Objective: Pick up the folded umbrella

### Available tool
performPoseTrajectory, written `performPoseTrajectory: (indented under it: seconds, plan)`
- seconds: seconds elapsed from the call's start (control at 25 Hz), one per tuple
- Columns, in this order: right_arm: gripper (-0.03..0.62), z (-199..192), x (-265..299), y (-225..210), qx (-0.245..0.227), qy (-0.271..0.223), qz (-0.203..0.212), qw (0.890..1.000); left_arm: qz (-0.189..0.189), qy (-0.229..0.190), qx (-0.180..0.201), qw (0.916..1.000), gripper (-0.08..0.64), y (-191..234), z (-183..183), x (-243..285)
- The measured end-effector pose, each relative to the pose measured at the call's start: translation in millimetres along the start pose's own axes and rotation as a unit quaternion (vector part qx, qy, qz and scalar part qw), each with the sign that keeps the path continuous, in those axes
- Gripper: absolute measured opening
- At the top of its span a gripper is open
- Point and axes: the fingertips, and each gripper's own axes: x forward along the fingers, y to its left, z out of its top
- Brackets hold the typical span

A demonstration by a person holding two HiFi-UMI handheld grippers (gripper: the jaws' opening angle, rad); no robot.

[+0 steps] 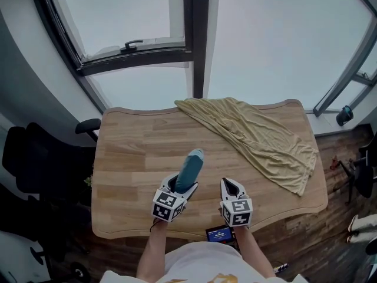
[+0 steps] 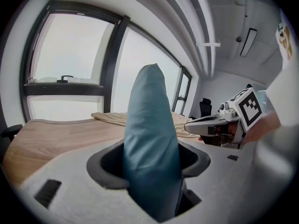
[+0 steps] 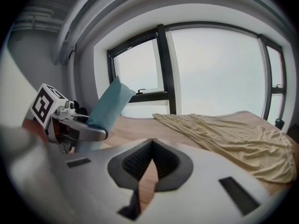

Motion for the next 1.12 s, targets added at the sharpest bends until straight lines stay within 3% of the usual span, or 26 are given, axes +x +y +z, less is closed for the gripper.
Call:
performPoseTrajectory:
  seconds: [0.52,0.84,1.12]
  plan:
    - [0.009,15,-21,15,-0.034,-0.024,-0.006,0.999,0.020,-0.064,-0.009,0.9977,0.299,-3,23,-37]
    - [0.009,30,-35,25,-0.031,-0.047,-0.007,0.998,0.025,-0.129,-0.030,0.9909,0.299,-4,43,-65]
    - [0.009,44,-48,29,-0.037,-0.068,-0.009,0.997,0.031,-0.168,-0.021,0.9851,0.299,-11,61,-87]
